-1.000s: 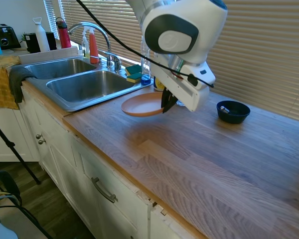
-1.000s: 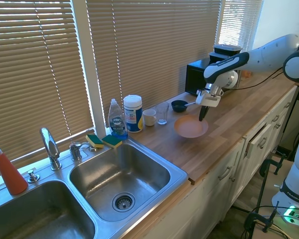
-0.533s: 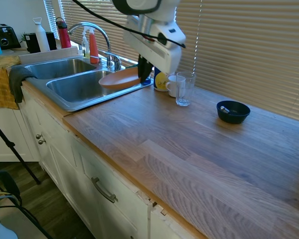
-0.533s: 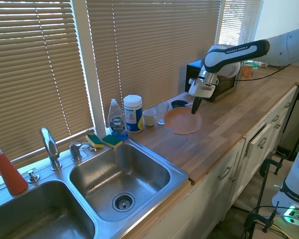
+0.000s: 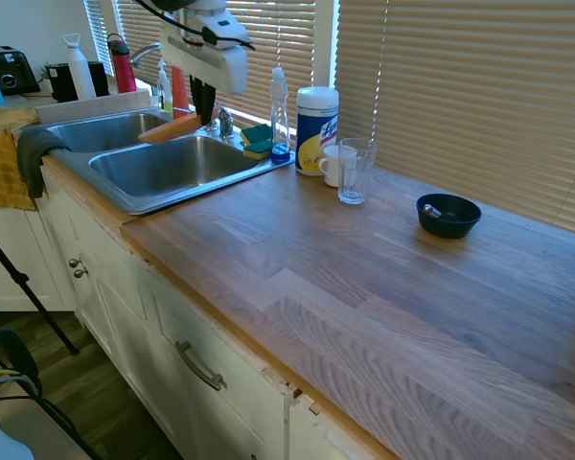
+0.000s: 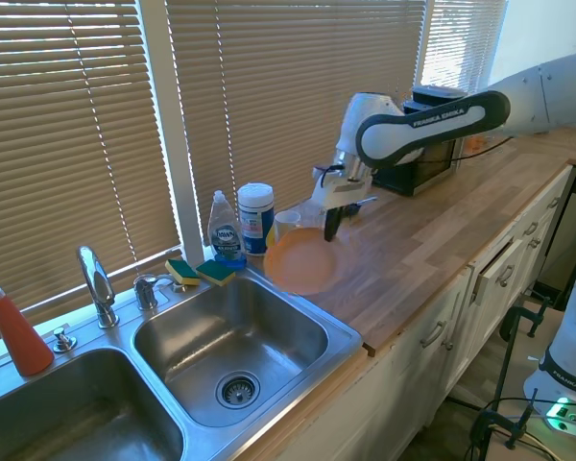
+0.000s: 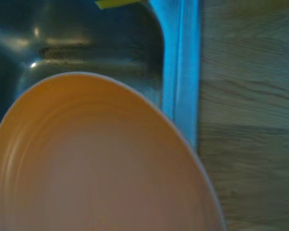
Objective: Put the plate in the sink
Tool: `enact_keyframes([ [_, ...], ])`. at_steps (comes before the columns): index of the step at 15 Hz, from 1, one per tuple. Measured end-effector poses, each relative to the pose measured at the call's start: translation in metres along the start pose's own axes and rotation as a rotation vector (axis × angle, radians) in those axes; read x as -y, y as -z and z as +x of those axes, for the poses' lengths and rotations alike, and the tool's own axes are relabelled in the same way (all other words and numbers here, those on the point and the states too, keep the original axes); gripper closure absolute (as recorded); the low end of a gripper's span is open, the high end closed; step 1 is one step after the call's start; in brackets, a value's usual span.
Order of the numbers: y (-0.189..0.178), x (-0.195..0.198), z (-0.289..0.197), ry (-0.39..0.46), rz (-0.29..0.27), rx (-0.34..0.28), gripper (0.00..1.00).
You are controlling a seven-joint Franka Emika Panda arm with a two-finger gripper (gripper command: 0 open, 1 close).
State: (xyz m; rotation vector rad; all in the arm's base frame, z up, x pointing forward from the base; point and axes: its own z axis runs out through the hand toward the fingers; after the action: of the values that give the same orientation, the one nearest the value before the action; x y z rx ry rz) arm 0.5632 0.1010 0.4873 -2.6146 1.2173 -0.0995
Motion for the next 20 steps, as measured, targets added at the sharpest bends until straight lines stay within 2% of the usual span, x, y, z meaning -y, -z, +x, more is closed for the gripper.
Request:
enact_keyframes([
  [3, -0.036, 0.058, -0.027, 0.039, -0.043, -0.042, 1.0],
  [6, -0.093, 0.092, -0.039, 0.057, -0.1, -0.056, 1.0],
  [14, -0.221, 0.13, -0.078, 0.071, -0.228, -0.115, 1.0],
  [15, -0.235, 0.131, -0.079, 0.067, -0.245, -0.114, 0.0],
  [17, -0.255, 0.133, -0.077, 0.059, -0.264, -0.115, 0.0],
  [20, -0.259, 0.138, -0.075, 0.053, -0.274, -0.117, 0.0],
])
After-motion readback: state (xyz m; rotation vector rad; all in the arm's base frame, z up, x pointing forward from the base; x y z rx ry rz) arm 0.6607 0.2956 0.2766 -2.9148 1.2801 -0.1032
